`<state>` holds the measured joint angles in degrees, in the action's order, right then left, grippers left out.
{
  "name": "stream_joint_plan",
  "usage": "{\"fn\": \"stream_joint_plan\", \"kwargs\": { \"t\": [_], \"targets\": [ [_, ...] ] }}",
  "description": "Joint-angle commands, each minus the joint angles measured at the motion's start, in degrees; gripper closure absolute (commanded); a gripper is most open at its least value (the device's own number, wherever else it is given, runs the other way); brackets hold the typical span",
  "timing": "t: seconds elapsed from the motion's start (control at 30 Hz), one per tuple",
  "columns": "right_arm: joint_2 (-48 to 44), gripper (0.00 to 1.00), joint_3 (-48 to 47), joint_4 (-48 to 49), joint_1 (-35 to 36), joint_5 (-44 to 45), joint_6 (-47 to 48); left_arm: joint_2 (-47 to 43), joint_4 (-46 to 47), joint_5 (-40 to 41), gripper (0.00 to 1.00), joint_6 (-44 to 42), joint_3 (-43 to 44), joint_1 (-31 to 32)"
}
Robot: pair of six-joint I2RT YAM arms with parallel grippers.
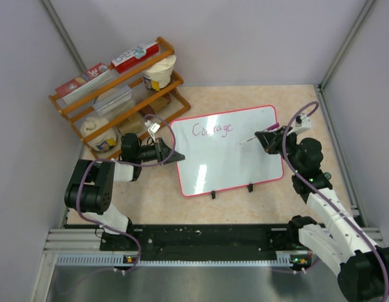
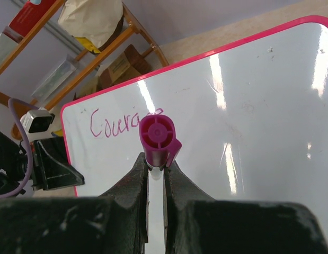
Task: Write a sentence on the whiteboard
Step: Write with the whiteboard marker on the whiteboard.
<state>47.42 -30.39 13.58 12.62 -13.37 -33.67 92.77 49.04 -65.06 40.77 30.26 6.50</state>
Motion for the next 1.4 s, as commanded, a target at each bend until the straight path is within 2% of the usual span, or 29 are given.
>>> {"fn": "stream_joint_plan", "kwargs": {
  "t": [0.0, 0.43, 1.07, 1.37],
  "targets": [
    [0.5, 1.00, -2.1, 4.0, -0.4, -0.7, -0.3, -0.6, 1.5, 4.6, 1.00, -3.8, 0.2, -0.1],
    [4.8, 1.00, -4.1, 7.3, -0.3, -1.9, -1.0, -0.5, 1.5, 4.5, 1.00, -3.8, 0.3, -0.1],
    [7.4, 1.00, -8.7, 7.0, -0.3, -1.6, 0.4, -0.3, 1.4, 4.5, 1.00, -3.8, 0.6, -0.1],
    [11.5, 1.00, -12.2, 7.5, -0.2, -0.8, 1.3, -0.3, 1.1, 4.5, 1.00, -4.0, 0.7, -0.1]
  ]
}}
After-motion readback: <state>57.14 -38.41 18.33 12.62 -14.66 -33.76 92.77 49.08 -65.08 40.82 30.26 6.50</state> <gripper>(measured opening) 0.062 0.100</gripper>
